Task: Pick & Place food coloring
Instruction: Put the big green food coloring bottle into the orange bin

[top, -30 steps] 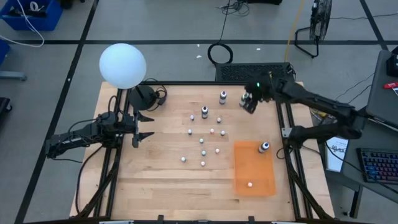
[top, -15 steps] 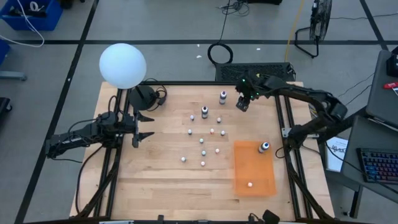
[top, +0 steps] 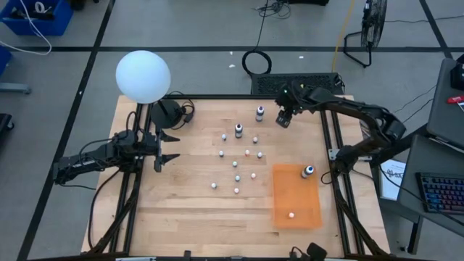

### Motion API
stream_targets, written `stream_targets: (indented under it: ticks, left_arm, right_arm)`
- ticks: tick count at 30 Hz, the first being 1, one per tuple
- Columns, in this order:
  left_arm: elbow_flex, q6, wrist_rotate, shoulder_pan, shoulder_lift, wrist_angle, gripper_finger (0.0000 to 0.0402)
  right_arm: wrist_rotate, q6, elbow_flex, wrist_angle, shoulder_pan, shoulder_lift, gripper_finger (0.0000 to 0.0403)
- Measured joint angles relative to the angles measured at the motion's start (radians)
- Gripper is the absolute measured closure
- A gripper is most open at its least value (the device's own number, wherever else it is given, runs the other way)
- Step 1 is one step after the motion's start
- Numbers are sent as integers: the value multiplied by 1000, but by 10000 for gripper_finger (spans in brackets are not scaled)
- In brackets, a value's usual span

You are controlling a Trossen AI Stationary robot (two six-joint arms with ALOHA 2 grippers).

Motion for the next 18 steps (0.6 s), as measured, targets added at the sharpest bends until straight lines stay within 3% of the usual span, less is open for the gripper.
stream_targets:
  ticks: [3,9,13,18]
  left_arm:
    - [0,0,0,0,0,0,103]
    - [0,0,0,0,0,0,103]
    - [0,0,0,0,0,0,103]
    - [0,0,0,0,0,0,103]
  right_arm:
    - [17,0,0,5,0,-30,206]
    - [148,22,0,-28,-5,-55,206]
    - [52,49,-1,-89,-21,-55,206]
    - [20,57,-1,-90,-25,-55,206]
